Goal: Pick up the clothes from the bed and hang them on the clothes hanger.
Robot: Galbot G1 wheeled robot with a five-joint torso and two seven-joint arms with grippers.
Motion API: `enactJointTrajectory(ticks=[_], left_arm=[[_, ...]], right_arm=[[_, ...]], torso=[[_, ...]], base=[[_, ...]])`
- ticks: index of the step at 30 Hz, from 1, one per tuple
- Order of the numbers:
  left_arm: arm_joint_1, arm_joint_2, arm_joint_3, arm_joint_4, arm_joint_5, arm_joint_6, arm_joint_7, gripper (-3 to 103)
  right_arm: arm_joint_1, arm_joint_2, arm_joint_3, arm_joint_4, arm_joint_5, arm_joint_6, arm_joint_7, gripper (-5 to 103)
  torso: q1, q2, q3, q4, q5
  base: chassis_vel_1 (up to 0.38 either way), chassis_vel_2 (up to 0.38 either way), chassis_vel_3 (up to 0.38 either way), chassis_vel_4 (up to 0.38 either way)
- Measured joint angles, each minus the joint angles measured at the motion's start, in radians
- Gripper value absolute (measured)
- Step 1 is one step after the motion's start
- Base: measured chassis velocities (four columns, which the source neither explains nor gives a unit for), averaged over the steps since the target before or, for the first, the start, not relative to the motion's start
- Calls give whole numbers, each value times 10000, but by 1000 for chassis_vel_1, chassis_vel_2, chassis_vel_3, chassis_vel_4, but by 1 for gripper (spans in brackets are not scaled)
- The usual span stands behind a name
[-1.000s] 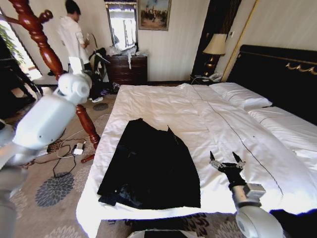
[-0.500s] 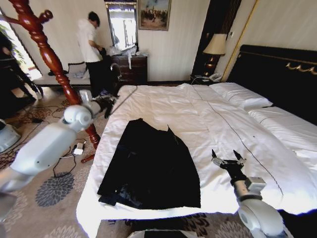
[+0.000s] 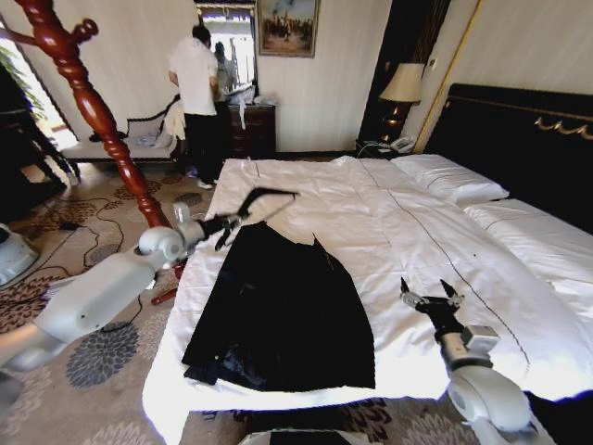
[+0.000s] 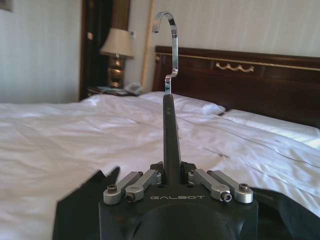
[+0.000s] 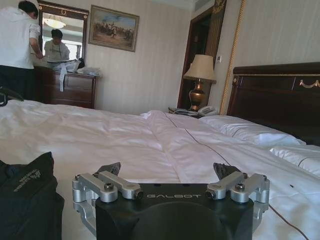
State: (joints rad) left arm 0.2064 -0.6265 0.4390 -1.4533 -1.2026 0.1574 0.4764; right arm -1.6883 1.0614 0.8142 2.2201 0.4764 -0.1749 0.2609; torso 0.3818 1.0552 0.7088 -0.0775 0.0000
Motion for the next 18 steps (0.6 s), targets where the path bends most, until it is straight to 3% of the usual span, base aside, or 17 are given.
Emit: enactJointTrajectory(ticks=[2,3,8,9,10,12,14,18], left_arm=[[-80,-134,209,440,-6,-232,602,16],[-80,-134,209,440,-6,-232,602,16],[-248,-421,563,1894,-125,-475,2911,16],[-287,-411,631,2214,-91,-476,3705,16],[-287,-411,631,2214,-91,-476,3705,16],[-319,-403,671,2689,109,-500,4798,16],[-326,-428,681,3049,359,-557,5494,16],[-364,-637,701,3652,811,-686,6124,16]], right_arm=[[18,-49,9,-67,8,-1,3,100],[18,-49,9,-67,8,-1,3,100],[155,-106,5,-225,40,-13,24,100],[237,-110,-21,-290,51,-19,31,100],[237,-110,-21,-290,51,-19,31,100],[336,-126,-82,-423,56,-22,37,100],[392,-151,-137,-515,57,-23,40,100],[536,-218,-292,-660,64,-34,57,100]], torso=[[0,0,0,-6,0],[0,0,0,-6,0],[1,0,1,-4,-2],[0,0,0,-3,-1],[0,0,0,-3,-1],[0,0,0,-3,0],[0,-1,1,-2,-1],[0,0,0,-1,0]], base=[[0,0,0,0],[0,0,0,0],[0,0,0,0],[0,0,0,0],[0,0,0,0],[0,0,0,0],[0,0,0,0],[0,0,0,0]])
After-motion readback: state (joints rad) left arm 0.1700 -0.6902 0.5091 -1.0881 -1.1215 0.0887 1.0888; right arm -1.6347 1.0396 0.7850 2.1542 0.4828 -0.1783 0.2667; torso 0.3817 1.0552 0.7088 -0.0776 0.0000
